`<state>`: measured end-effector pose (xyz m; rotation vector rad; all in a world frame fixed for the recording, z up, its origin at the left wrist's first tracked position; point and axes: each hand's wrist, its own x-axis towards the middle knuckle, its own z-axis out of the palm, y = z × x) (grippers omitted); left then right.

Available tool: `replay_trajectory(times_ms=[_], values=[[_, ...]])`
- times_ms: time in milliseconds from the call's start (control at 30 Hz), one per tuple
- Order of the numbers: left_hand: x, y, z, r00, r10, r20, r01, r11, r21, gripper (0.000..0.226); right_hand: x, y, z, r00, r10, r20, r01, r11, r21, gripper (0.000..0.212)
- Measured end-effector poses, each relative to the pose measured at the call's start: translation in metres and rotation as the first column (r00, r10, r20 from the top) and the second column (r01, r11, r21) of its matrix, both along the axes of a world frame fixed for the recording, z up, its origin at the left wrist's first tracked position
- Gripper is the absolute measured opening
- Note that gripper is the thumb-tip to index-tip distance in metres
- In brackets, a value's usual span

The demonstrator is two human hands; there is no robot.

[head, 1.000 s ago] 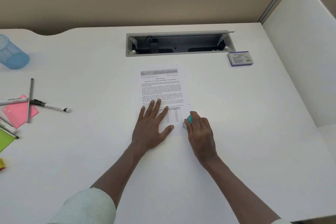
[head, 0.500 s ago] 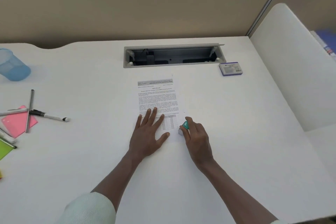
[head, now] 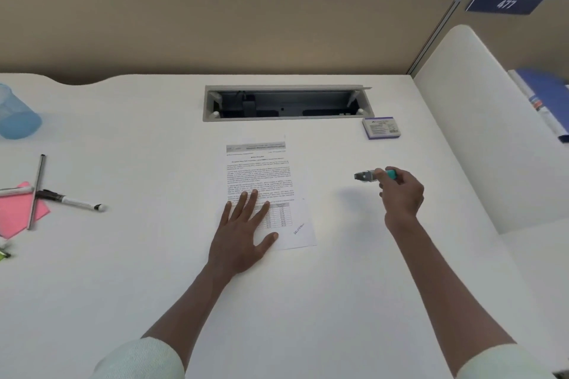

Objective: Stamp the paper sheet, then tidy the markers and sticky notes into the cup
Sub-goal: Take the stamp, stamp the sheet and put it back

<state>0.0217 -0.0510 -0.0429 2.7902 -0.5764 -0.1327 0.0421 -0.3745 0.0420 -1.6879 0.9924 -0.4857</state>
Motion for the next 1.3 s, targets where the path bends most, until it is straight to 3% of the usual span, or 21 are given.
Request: replay_trajectory(times_ms=[133, 333, 433, 700, 967, 1300], values=[[0.0, -0.001, -0.001, 1.0, 0.003, 0.012, -0.003, 1.0, -0.015, 0.071, 0.034, -0.03, 0.015, 0.996, -0.08, 0.029, 0.071, 0.972, 0.224, 0.012], [0.001, -0.001, 0.001, 1.0, 0.006, 0.006, -0.006, 1.0, -0.016, 0.068, 0.087, -0.059, 0.013, 0.96, -0.263, 0.096, 0.21, 0.904, 0.373, 0.024], [0.001, -0.001, 0.001, 1.0, 0.008, 0.012, -0.007, 1.0, -0.025, 0.063, 0.11, -0.069, 0.002, 0.96, -0.272, 0.058, 0.242, 0.919, 0.311, 0.016], [0.002, -0.001, 0.001, 1.0, -0.003, 0.009, 0.003, 1.0, -0.008, 0.061, 0.143, -0.075, -0.025, 0.959, -0.283, -0.009, 0.277, 0.931, 0.236, 0.037], [0.002, -0.001, 0.002, 1.0, 0.004, -0.014, -0.003, 1.0, 0.007, 0.064, 0.155, -0.07, -0.038, 0.937, -0.337, 0.087, 0.302, 0.911, 0.281, 0.039], [0.002, -0.002, 0.003, 1.0, 0.01, -0.013, -0.01, 1.0, 0.018, 0.064, 0.164, -0.078, -0.055, 0.958, -0.284, 0.047, 0.273, 0.948, 0.165, 0.041]])
